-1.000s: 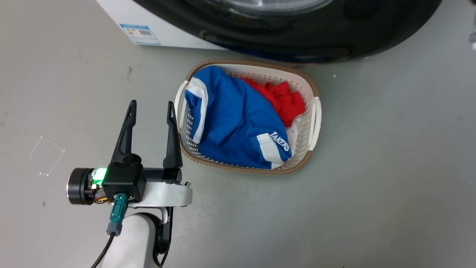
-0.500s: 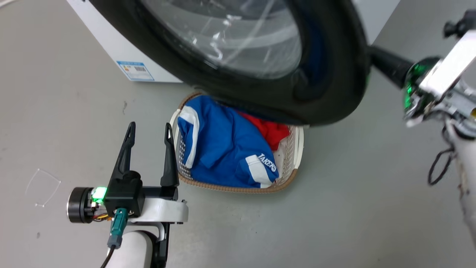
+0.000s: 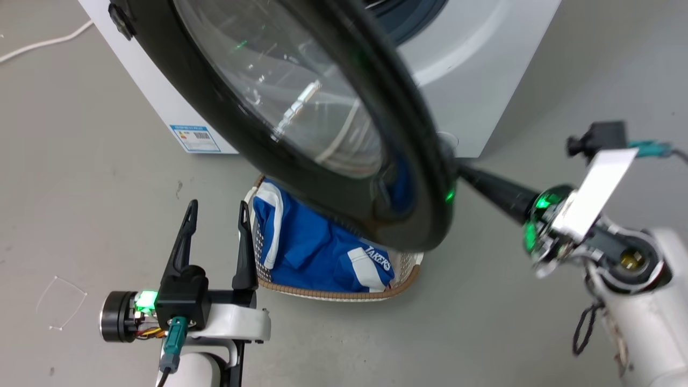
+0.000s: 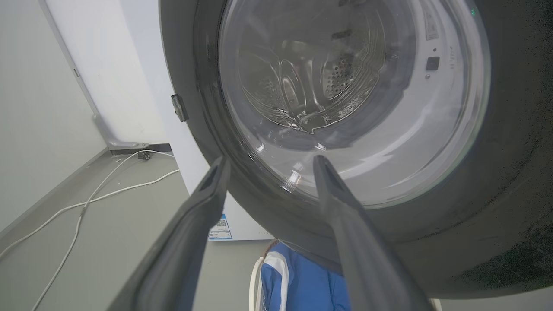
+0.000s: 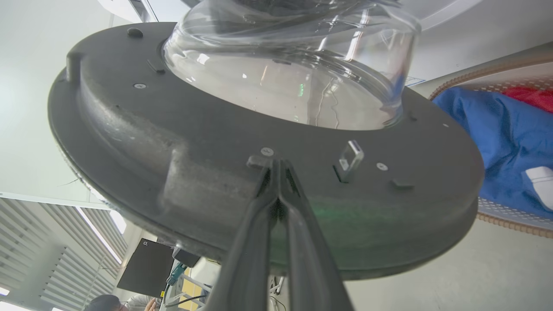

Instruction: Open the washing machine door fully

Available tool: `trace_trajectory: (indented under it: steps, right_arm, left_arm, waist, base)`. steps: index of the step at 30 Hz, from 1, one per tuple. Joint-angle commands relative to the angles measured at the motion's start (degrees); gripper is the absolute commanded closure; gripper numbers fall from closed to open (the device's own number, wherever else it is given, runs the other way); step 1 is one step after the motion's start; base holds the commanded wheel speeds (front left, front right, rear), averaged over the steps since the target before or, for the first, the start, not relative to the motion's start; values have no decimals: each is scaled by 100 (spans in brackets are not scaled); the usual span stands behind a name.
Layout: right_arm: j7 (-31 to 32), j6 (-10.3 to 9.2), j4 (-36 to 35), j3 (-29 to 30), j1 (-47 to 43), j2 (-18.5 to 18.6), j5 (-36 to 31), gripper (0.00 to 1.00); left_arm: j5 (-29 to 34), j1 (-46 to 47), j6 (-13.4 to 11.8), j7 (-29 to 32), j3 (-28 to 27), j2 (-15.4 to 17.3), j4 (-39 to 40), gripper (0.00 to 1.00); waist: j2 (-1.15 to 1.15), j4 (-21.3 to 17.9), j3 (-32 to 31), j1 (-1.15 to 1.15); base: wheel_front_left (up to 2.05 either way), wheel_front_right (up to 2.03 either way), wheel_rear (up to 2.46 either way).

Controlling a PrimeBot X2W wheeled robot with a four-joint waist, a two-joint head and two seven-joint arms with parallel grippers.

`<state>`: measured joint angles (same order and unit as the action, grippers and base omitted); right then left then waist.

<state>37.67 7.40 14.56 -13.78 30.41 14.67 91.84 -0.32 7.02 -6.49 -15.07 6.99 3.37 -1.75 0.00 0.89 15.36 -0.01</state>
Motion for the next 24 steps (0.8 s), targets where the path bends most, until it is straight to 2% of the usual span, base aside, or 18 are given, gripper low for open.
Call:
trace_trajectory:
  steps: [1,24]
  right_arm:
    - [70,16,-125,-101,-211,-121,36,100]
    - [297,16,-602,-656,-1338,-727,-94,100]
  left_arm:
    - [13,-101,6,-16,-2,27,-10,0]
    - [-16,-556,-8,-16,112,6,-168,0]
  waist:
    - [0,-6,-100,1]
    - [0,209,-793,1]
  base:
    - [0,0,0]
    - [0,0,0]
